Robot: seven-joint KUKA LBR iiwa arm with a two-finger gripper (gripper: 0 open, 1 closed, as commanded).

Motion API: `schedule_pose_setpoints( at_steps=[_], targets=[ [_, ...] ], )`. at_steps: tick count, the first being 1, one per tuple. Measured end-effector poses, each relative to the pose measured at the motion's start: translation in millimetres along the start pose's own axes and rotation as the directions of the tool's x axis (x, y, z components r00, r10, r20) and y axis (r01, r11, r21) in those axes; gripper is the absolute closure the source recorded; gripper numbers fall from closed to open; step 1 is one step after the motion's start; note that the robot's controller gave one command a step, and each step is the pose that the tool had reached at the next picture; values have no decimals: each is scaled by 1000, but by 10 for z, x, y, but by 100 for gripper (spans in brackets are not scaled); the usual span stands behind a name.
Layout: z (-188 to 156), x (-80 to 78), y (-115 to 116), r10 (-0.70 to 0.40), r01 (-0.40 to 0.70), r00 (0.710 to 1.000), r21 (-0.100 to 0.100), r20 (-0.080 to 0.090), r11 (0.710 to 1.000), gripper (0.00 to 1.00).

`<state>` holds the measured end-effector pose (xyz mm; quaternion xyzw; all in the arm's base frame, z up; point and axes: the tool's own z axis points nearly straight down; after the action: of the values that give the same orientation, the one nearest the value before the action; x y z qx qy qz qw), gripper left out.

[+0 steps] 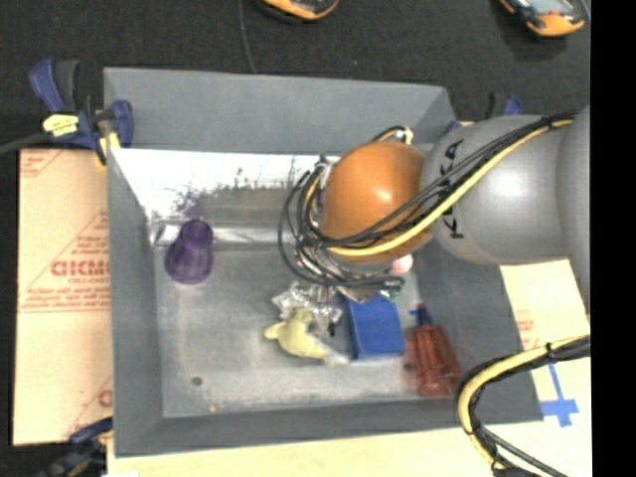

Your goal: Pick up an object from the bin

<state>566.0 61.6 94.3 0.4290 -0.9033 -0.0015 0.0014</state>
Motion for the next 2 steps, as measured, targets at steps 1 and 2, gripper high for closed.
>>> schedule_pose_setpoints(
  at_steps=[1, 2],
  targets=[
    [-427, -16, -12, 0, 0, 1000, 6, 6, 1000, 100],
    [-763, -5, 2, 2, -2, 1000, 0, 1, 1000, 100]
  ],
)
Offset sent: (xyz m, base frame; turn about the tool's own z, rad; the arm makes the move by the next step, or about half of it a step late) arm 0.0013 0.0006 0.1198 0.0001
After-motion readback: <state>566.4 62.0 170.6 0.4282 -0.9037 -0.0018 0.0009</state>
